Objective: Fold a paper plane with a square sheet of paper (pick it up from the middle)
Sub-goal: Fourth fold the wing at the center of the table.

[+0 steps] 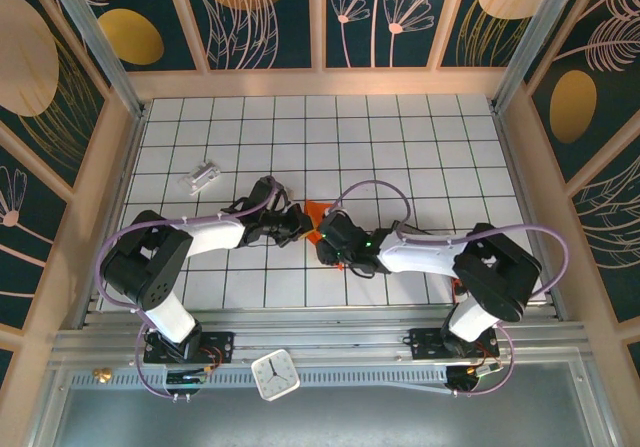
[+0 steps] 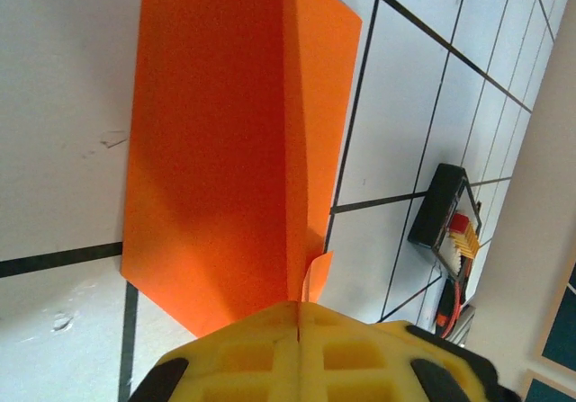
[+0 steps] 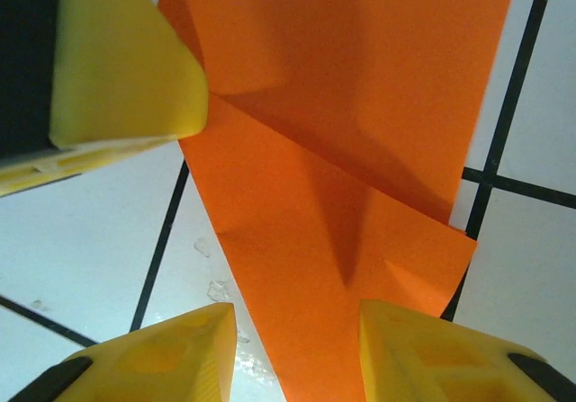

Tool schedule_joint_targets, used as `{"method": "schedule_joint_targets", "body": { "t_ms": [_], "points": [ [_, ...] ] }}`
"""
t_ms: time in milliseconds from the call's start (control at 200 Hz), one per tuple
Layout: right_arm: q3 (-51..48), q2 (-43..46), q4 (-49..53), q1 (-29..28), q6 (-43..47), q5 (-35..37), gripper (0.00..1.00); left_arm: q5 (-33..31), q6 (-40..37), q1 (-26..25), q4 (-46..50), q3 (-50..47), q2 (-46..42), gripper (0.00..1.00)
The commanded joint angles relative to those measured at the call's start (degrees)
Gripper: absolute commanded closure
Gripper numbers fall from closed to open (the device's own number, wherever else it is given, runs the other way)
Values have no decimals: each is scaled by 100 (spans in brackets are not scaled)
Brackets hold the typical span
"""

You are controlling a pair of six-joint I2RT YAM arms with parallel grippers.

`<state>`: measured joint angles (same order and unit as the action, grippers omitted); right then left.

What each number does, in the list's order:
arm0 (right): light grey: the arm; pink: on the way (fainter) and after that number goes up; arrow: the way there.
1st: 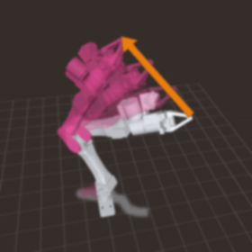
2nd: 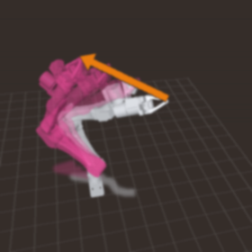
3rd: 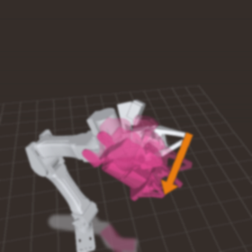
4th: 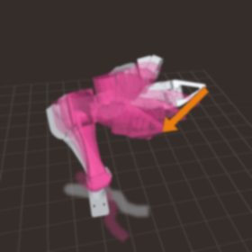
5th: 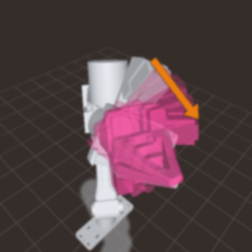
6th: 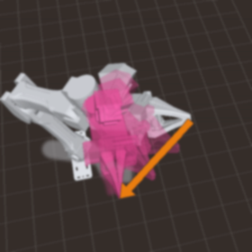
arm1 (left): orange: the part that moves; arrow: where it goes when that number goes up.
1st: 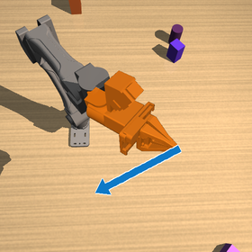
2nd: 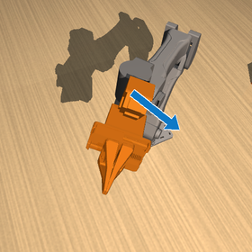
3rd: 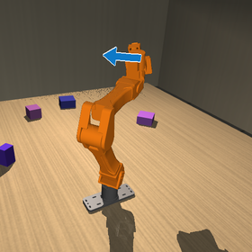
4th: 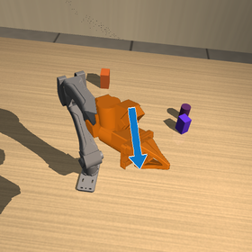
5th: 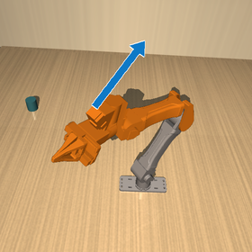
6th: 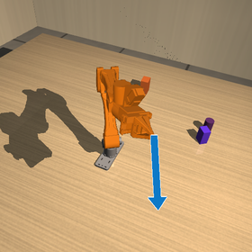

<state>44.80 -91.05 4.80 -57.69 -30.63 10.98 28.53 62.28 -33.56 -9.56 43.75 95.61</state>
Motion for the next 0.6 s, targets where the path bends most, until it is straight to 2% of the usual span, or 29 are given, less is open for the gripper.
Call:
{"method": "schedule_joint_targets", "body": {
  "t_ms": [0, 285, 595],
  "points": [
    [311, -207, 341, -211, -160, 911, 59, 204, 427, -17, 381, 182, 36, 100],
    [815, -727, 1045, -552, -260, 1824, 58, 267, 443, -16, 507, 197, 75, 100],
    [1115, -1097, 1438, -758, -408, 2197, 58, 276, 428, -17, 611, 253, 159, 100]
  ]
}}
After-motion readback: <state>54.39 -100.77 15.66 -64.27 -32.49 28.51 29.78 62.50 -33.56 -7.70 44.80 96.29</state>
